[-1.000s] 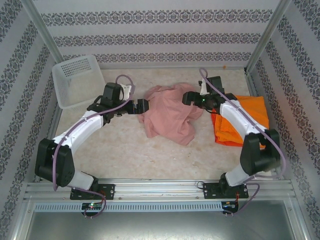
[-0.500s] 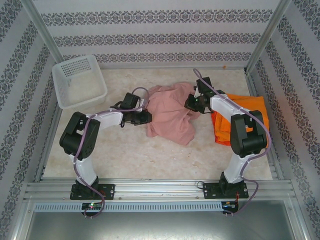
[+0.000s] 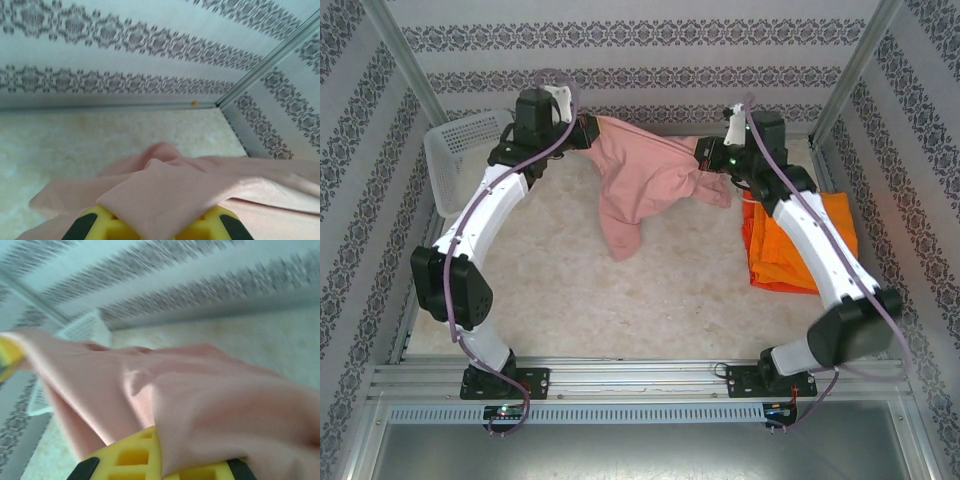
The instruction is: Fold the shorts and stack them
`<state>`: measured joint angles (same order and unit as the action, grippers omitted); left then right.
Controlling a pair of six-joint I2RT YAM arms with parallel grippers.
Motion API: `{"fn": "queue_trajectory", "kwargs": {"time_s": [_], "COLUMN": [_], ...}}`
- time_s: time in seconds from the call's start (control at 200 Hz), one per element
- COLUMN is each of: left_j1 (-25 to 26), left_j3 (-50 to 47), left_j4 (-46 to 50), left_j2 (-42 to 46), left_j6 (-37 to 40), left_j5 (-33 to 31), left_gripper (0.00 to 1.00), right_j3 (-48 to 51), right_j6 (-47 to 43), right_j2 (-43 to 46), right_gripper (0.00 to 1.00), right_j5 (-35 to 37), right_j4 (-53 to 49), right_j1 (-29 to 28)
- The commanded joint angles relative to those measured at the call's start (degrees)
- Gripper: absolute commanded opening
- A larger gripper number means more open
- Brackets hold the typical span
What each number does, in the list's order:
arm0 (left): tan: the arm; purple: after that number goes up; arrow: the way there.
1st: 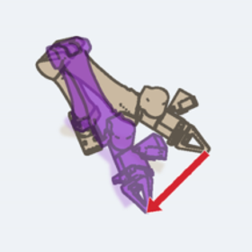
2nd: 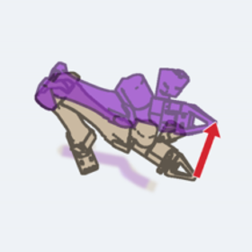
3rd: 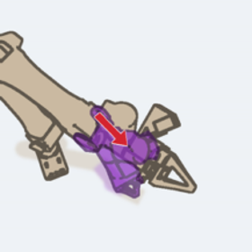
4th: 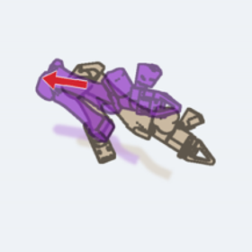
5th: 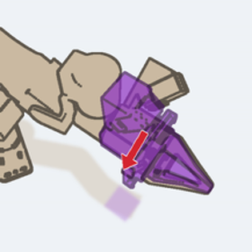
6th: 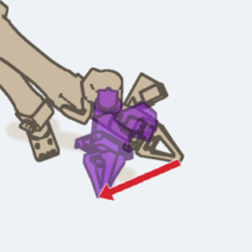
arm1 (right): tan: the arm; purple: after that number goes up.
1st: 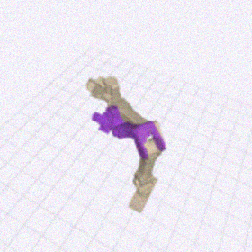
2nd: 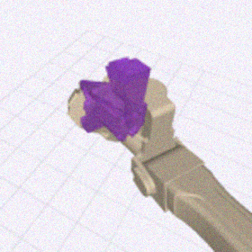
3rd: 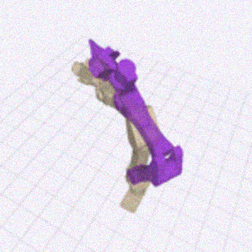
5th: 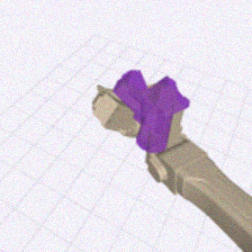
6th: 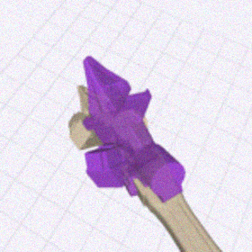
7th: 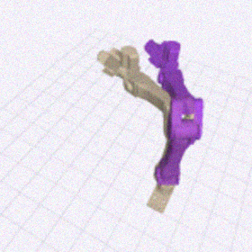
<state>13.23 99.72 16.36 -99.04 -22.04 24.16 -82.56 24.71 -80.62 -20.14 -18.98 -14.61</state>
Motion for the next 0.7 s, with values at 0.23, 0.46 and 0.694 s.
{"fn": "queue_trajectory", "kwargs": {"time_s": [0.23,0.46,0.694], "left_j1": [-3.6,-3.59,-3.57], "left_j3": [18.7,13.91,-1.0], "left_j4": [12.65,10.67,6.04], "left_j2": [-6.13,-2.23,2.54], "left_j6": [6.14,5.66,2.94], "left_j5": [-0.14,4.04,4.22], "left_gripper": [0.0,0.0,0.12], "right_j3": [5.13,5.64,7.3], "right_j6": [-6.4,-9.13,-8.99], "right_j2": [8.73,11.62,9.49], "right_gripper": [0.0,0.0,0.0], "right_j5": [1.33,2.08,4.35], "right_j4": [-2.05,-3.43,-7.19], "right_j1": [-2.01,-5.21,-7.62]}}
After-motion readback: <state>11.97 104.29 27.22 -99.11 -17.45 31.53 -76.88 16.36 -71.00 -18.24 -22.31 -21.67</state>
